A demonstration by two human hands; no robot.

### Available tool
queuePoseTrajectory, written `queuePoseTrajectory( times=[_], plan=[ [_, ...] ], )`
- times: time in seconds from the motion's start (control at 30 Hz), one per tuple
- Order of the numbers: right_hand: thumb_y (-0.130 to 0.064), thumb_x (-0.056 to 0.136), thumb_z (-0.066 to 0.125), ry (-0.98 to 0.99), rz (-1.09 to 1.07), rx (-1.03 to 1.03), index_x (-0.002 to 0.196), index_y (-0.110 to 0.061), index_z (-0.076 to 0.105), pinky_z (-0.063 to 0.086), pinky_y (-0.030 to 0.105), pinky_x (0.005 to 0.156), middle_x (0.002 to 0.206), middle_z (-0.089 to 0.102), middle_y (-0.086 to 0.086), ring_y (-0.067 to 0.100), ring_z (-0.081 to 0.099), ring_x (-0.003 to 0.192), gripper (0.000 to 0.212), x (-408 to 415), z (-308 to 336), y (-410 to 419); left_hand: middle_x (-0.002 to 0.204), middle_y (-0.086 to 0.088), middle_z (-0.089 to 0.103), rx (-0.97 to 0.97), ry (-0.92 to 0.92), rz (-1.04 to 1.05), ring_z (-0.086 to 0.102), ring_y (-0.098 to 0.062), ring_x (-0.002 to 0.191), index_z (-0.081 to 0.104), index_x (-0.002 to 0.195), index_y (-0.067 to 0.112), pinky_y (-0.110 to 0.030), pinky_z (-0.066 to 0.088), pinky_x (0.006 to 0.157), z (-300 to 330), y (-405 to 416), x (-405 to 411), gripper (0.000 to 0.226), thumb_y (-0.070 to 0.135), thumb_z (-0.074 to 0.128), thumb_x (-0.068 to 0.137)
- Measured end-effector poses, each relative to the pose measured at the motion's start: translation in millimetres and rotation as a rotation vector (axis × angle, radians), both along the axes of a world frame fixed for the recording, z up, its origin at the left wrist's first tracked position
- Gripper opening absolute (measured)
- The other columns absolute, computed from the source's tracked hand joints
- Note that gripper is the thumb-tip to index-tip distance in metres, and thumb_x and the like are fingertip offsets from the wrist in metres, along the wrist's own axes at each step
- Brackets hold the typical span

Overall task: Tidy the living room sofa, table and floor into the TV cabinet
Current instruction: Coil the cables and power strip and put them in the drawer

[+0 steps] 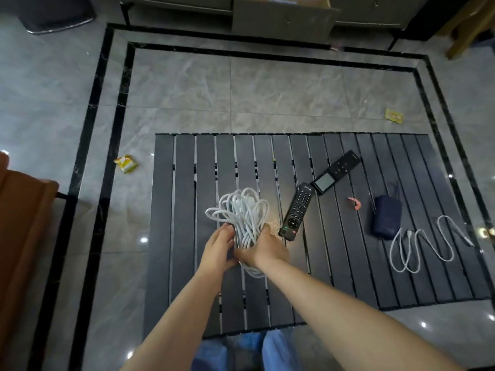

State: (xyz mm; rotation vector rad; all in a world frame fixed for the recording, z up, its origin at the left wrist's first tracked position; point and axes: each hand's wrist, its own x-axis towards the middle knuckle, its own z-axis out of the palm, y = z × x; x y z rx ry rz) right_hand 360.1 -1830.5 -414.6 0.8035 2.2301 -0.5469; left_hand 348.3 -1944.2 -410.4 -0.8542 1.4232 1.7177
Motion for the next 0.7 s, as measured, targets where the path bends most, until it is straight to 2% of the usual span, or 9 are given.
queuePoseTrajectory(
  times=[0.03, 0.1, 0.2, 0.3, 0.37, 0.47, 0.6, 0.7],
  plan=[
    [-0.068, 0.068, 0.069, -0.005, -0.002, -0.004, 0.134, -0.018, 0.036, 0.048, 0.034, 0.084, 0.122, 0.060, 0.006, 0.028, 0.061, 0.111, 0.089, -4, -7, -2, 0.113, 0.008, 0.066, -0.003, -0.004, -0.015, 0.061, -0.007, 0.099, 0.051, 0.132, 0.026, -0.034, 0.053, 0.076, -6, 0, -3, 0.033, 0.032, 0.053, 0.100],
    [-0.071, 0.064, 0.070, -0.016, -0.013, -0.031, 0.138, -0.017, 0.033, 0.048, 0.040, 0.097, 0.131, 0.053, 0.007, 0.029, 0.056, 0.118, 0.099, -8, -17, -6, 0.131, 0.002, 0.061, -0.030, 0.000, -0.066, 0.059, -0.016, 0.116, 0.050, 0.140, 0.026, -0.041, 0.054, 0.091, -14, 0, -8, 0.043, 0.033, 0.055, 0.098],
    [-0.073, 0.064, 0.070, -0.058, -0.018, -0.093, 0.147, -0.015, 0.024, 0.042, 0.045, 0.107, 0.140, 0.043, 0.008, 0.028, 0.048, 0.129, 0.111, -14, -25, -4, 0.145, 0.002, 0.051, -0.103, 0.042, -0.137, 0.048, -0.019, 0.133, 0.044, 0.147, 0.032, -0.043, 0.040, 0.111, -21, -2, -11, 0.049, 0.033, 0.054, 0.099],
    [-0.077, 0.061, 0.070, -0.102, 0.016, -0.106, 0.156, -0.016, 0.003, 0.036, 0.047, 0.112, 0.151, 0.029, 0.011, 0.030, 0.037, 0.139, 0.132, -17, -28, 1, 0.149, 0.005, 0.046, -0.124, 0.093, -0.168, 0.040, -0.016, 0.139, 0.041, 0.149, 0.031, -0.030, 0.032, 0.107, -18, -4, -12, 0.050, 0.032, 0.051, 0.100],
    [-0.082, 0.060, 0.065, -0.084, 0.050, -0.069, 0.156, -0.017, -0.013, 0.034, 0.048, 0.113, 0.155, 0.023, 0.011, 0.031, 0.031, 0.143, 0.141, -16, -27, -2, 0.152, 0.006, 0.042, -0.125, 0.094, -0.169, 0.037, -0.016, 0.142, 0.037, 0.152, 0.030, -0.032, 0.030, 0.108, -16, -7, -14, 0.053, 0.031, 0.051, 0.101],
    [-0.088, 0.065, 0.055, -0.008, -0.024, -0.061, 0.156, -0.017, -0.014, 0.033, 0.047, 0.112, 0.157, 0.022, 0.009, 0.029, 0.027, 0.144, 0.134, -12, -26, -6, 0.155, 0.005, 0.038, -0.133, 0.092, -0.168, 0.035, -0.016, 0.143, 0.034, 0.153, 0.027, -0.033, 0.028, 0.111, -14, -10, -15, 0.054, 0.027, 0.049, 0.102],
    [-0.083, 0.074, 0.052, 0.118, -0.094, -0.112, 0.158, -0.020, -0.005, 0.035, 0.044, 0.110, 0.158, 0.024, 0.008, 0.029, 0.032, 0.143, 0.119, -5, -24, -2, 0.154, 0.003, 0.040, -0.146, 0.049, -0.181, 0.036, -0.018, 0.142, 0.035, 0.153, 0.027, -0.032, 0.031, 0.104, -13, -12, -16, 0.053, 0.027, 0.050, 0.101],
    [-0.075, 0.080, 0.055, 0.187, -0.128, -0.164, 0.158, -0.022, 0.003, 0.032, 0.043, 0.115, 0.159, 0.025, 0.006, 0.028, 0.030, 0.144, 0.109, 2, -25, 4, 0.139, 0.006, 0.050, -0.171, 0.069, -0.205, 0.046, -0.012, 0.122, 0.043, 0.147, 0.027, -0.029, 0.032, 0.096, -11, -10, -16, 0.046, 0.026, 0.049, 0.101]
  ],
)
